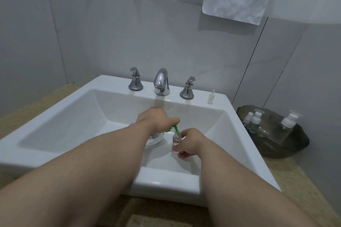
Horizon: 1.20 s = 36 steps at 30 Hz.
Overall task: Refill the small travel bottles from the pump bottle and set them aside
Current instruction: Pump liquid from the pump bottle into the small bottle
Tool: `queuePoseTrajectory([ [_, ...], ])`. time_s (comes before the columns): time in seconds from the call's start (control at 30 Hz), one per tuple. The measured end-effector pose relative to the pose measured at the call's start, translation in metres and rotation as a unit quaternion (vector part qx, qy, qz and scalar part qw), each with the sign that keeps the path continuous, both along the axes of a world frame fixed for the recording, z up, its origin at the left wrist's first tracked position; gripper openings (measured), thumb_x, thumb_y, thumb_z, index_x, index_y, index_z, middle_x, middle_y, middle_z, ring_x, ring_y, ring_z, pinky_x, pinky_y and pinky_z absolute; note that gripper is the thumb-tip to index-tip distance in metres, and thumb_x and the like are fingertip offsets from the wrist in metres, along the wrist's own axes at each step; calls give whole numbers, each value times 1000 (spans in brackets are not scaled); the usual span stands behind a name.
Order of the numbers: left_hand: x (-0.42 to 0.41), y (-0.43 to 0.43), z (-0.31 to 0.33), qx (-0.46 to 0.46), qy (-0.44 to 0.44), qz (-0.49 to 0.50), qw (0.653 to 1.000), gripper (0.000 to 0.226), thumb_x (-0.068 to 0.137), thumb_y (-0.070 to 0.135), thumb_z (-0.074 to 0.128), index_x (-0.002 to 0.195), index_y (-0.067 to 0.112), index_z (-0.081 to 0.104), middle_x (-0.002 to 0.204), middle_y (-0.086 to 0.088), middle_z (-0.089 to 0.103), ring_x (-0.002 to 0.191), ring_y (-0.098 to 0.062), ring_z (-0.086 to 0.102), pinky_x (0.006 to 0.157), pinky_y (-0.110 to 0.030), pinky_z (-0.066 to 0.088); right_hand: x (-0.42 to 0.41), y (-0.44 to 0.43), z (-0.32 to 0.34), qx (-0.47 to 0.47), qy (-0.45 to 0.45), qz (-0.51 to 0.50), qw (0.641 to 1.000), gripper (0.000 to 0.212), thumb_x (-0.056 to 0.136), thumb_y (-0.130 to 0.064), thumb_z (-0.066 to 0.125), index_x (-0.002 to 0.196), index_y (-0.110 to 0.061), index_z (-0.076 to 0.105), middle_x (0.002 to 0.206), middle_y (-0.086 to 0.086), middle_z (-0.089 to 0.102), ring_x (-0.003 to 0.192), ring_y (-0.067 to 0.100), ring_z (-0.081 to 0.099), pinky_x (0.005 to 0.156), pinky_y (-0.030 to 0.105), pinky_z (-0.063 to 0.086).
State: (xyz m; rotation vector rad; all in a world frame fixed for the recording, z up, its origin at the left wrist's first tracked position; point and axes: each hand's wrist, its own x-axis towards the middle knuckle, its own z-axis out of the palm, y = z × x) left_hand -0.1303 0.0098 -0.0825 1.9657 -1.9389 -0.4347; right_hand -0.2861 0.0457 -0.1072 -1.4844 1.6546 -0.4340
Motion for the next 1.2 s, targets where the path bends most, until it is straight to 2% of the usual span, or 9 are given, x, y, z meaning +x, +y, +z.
queuePoseTrajectory([
  [0.1, 1, -1, -2, 1, -6, 0, 1000, 50, 78, 67, 56, 70, 19, 65, 84, -1, 64, 82, -23, 61, 67, -31, 41, -1, -1, -1, 0, -6, -7, 1000, 21, 85, -1, 79, 97, -10, 64, 87, 13, 66, 70, 31, 68, 85, 47, 64],
  [0.2, 3, -3, -7, 3, -6, 2, 1000, 70, 68, 86, 51, 78, 19, 70, 82, 2, 66, 78, -19, 62, 65, -32, 41, -2, -3, -3, 2, -6, -16, 1000, 20, 85, 1, 77, 92, -10, 62, 84, 13, 65, 70, 33, 68, 85, 50, 63],
  [0.27, 3, -3, -8, 6, -11, -1, 1000, 76, 65, 91, 49, 79, 20, 71, 80, 3, 66, 76, -16, 61, 63, -31, 40, -1, -3, -2, 2, -4, -15, 1000, 20, 85, 2, 76, 88, -11, 62, 84, 12, 64, 70, 33, 67, 86, 51, 63],
  [0.53, 2, -2, -5, 7, -6, 2, 1000, 66, 68, 82, 54, 81, 21, 74, 84, 3, 68, 79, -18, 63, 68, -32, 44, -1, -3, -2, 1, -1, -16, 1000, 18, 85, 1, 77, 88, -11, 64, 84, 11, 66, 69, 32, 69, 85, 50, 63],
  [0.83, 2, -2, -3, 3, -5, 3, 1000, 55, 74, 71, 55, 76, 20, 74, 82, 2, 67, 78, -18, 62, 66, -31, 43, -1, 0, 1, -2, -8, -17, 1000, 19, 85, 0, 78, 88, -12, 63, 80, 8, 65, 68, 30, 67, 84, 47, 64],
  [1.0, 1, -2, -1, 0, -6, 5, 1000, 53, 75, 69, 55, 76, 19, 73, 79, 3, 65, 73, -16, 59, 66, -30, 43, 0, 1, 3, 1, -7, -13, 1000, 18, 85, -1, 79, 93, -10, 65, 87, 11, 66, 71, 30, 68, 83, 45, 64],
  [1.2, 0, 0, 0, 1, -11, 2, 1000, 48, 79, 65, 56, 68, 18, 65, 79, 1, 62, 80, -22, 61, 69, -31, 43, 0, 0, 1, 5, -11, -9, 1000, 24, 85, -3, 80, 103, -10, 65, 93, 14, 68, 70, 30, 69, 82, 45, 65],
])
